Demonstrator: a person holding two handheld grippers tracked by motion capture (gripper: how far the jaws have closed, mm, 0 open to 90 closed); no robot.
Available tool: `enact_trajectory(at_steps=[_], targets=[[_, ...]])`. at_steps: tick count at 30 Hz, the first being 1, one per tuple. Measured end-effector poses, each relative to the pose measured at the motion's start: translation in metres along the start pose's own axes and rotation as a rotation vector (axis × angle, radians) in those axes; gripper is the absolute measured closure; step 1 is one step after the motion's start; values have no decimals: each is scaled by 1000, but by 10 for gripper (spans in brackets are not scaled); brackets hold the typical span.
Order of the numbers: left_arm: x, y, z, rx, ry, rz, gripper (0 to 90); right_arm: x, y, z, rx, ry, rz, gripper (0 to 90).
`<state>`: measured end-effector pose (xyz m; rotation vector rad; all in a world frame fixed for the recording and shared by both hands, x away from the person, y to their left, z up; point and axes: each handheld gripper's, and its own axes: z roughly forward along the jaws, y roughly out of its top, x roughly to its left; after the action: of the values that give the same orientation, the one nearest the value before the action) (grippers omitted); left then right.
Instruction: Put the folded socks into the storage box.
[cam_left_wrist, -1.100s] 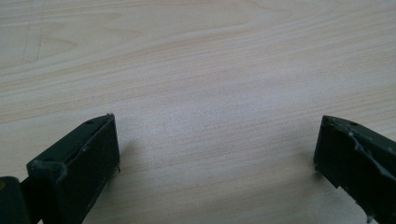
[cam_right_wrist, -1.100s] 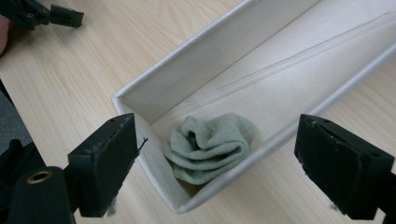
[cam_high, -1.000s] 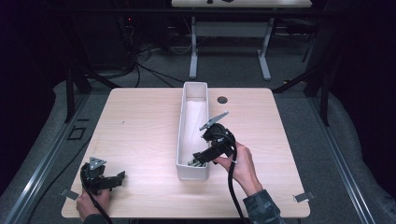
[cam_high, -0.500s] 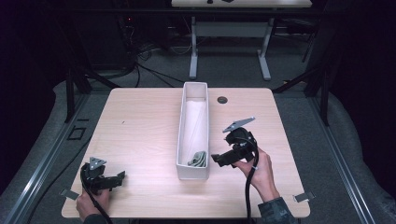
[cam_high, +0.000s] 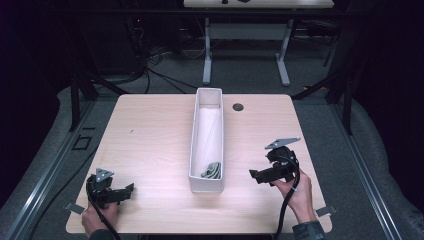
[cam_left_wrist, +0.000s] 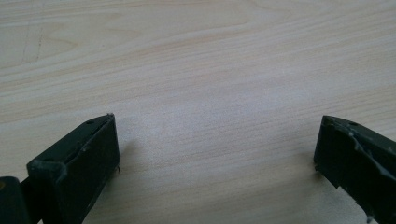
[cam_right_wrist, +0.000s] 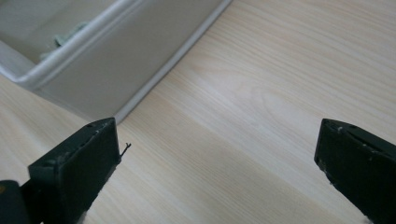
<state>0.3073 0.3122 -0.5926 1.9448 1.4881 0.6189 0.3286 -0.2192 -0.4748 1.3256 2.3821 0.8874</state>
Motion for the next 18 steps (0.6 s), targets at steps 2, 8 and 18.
enact_trajectory(at_steps=[2,8,18], targets=[[0,0,0,0,0,0,2,-5,-8,4,-2,-34,6,0],[0,0,0,-1,0,-2,2,-17,-28,19,-8,-36,53,0],[0,0,0,-1,0,-2,2,-39,-59,42,9,-93,141,0]])
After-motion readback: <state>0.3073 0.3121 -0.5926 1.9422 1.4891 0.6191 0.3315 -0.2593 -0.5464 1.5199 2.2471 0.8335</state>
